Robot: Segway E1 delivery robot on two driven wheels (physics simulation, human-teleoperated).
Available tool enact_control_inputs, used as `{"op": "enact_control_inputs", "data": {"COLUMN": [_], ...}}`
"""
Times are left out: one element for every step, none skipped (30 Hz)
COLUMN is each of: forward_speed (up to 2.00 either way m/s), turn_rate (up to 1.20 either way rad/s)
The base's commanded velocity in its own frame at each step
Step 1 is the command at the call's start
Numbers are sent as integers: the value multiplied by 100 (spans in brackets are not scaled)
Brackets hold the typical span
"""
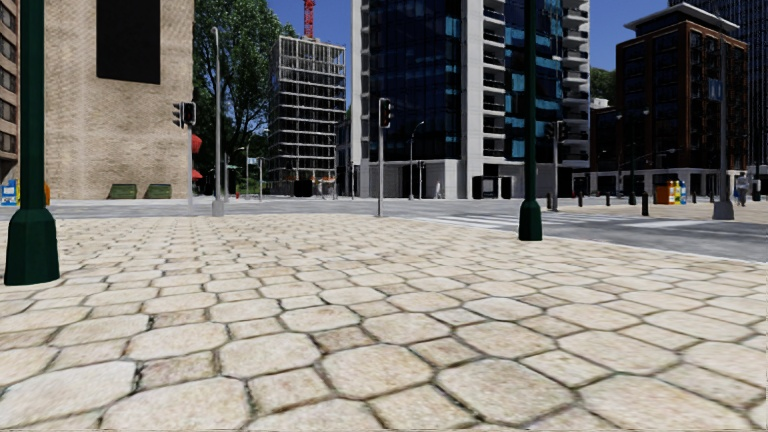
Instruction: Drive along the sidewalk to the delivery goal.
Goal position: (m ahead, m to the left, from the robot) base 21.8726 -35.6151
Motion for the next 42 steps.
{"op": "enact_control_inputs", "data": {"forward_speed": [173,173,173,173,173,173,173,173,173,173,173,173,173,173,173,173,173,173,173,173,173,173,173,173,173,173,173,173,173,173,173,173,173,173,173,173,173,173,173,173,173,173], "turn_rate": [0,0,0,0,0,0,0,0,0,0,6,19,39,39,48,52,53,53,53,53,44,33,33,17,8,3,0,0,0,0,0,0,0,0,0,0,0,7,20,20,36,49]}}
